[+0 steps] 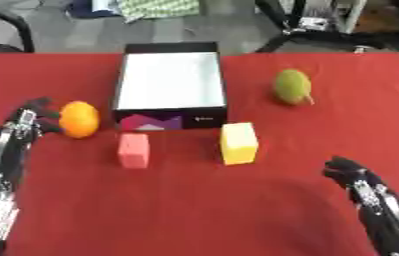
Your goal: Pick up objects on the table and place them in the box.
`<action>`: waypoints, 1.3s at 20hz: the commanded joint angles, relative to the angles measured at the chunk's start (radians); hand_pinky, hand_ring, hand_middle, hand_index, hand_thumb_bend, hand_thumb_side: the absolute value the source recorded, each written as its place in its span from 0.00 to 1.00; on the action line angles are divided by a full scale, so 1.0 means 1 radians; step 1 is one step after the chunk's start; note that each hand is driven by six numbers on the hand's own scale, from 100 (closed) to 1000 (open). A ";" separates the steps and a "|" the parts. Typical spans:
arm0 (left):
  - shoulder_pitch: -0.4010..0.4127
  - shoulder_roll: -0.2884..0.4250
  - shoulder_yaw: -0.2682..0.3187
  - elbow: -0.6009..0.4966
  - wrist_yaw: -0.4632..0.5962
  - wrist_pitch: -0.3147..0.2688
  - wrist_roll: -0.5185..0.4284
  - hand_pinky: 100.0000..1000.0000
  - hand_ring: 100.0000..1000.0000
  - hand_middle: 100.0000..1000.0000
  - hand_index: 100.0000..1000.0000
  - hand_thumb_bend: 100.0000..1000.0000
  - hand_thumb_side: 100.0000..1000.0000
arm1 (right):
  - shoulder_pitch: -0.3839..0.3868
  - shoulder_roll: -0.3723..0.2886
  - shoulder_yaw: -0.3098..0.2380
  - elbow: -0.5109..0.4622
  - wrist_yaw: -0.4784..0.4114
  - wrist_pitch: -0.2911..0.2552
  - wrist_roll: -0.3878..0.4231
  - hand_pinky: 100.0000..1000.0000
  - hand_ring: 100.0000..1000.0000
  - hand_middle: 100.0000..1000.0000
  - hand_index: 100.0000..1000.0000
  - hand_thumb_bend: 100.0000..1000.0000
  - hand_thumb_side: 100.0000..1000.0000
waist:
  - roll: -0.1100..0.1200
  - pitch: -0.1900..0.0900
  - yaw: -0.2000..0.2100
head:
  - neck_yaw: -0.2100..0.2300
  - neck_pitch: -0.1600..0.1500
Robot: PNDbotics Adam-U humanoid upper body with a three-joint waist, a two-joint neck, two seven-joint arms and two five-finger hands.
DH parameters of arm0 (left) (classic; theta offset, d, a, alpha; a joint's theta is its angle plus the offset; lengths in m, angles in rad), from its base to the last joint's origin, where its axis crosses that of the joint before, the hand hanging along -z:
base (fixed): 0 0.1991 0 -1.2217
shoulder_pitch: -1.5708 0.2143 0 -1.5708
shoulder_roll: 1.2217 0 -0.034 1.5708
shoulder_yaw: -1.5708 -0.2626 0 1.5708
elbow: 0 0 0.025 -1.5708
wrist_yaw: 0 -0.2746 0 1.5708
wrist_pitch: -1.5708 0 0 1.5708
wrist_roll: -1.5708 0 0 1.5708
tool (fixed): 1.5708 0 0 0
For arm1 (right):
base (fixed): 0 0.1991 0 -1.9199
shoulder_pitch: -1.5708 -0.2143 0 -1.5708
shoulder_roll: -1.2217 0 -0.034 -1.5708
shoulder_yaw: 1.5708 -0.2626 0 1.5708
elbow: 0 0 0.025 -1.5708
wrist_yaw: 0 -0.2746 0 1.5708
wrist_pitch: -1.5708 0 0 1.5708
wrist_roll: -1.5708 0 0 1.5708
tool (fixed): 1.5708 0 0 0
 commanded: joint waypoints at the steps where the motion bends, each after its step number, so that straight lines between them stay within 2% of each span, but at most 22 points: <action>1: -0.016 0.012 0.011 -0.015 -0.005 -0.003 0.000 0.78 0.51 0.56 0.83 0.00 0.87 | -0.005 -0.009 -0.001 -0.011 0.004 0.001 0.001 1.00 0.83 0.78 0.85 0.00 0.75 | 0.011 -0.022 -0.001 | -0.002 0.007; 4: -0.030 0.050 0.019 -0.023 -0.027 -0.001 -0.008 0.78 0.52 0.58 0.84 0.00 0.86 | -0.005 -0.009 -0.002 -0.009 0.005 0.001 0.000 1.00 0.83 0.78 0.85 0.00 0.76 | 0.012 -0.023 -0.003 | -0.005 0.007; 8: -0.081 0.153 0.030 -0.042 -0.091 0.005 -0.054 0.78 0.56 0.63 0.86 0.00 0.75 | -0.002 -0.014 -0.005 -0.007 0.010 0.003 -0.002 1.00 0.83 0.78 0.85 0.00 0.76 | 0.024 -0.028 -0.005 | -0.012 0.007; 10: -0.123 0.204 0.011 -0.026 -0.122 0.007 -0.083 0.79 0.62 0.68 0.89 0.07 0.70 | 0.000 -0.020 -0.007 -0.005 0.013 0.004 -0.004 1.00 0.83 0.78 0.85 0.00 0.76 | 0.034 -0.032 -0.006 | -0.016 0.007; 13: -0.196 0.280 -0.053 0.040 -0.169 0.033 -0.130 0.80 0.72 0.77 0.94 0.23 0.64 | 0.001 -0.027 -0.004 -0.002 0.017 0.004 -0.003 1.00 0.83 0.78 0.85 0.00 0.77 | 0.044 -0.035 -0.012 | -0.020 0.007; 18: -0.303 0.422 -0.192 0.179 -0.256 0.117 -0.217 0.79 0.76 0.80 0.96 0.39 0.54 | -0.003 -0.031 0.004 -0.001 0.017 0.005 0.004 1.00 0.83 0.78 0.85 0.00 0.77 | 0.047 -0.037 -0.037 | -0.014 0.007; 22: -0.391 0.532 -0.302 0.289 -0.323 0.161 -0.284 0.78 0.76 0.80 0.95 0.42 0.45 | -0.007 -0.026 0.012 0.000 0.012 0.007 0.011 1.00 0.83 0.78 0.85 0.00 0.77 | 0.038 -0.036 -0.055 | -0.008 0.007; 26: -0.452 0.622 -0.405 0.394 -0.388 0.124 -0.349 0.78 0.76 0.80 0.95 0.41 0.42 | -0.009 -0.019 0.017 0.000 0.007 0.008 0.018 1.00 0.83 0.78 0.85 0.00 0.77 | 0.028 -0.034 -0.067 | -0.002 0.007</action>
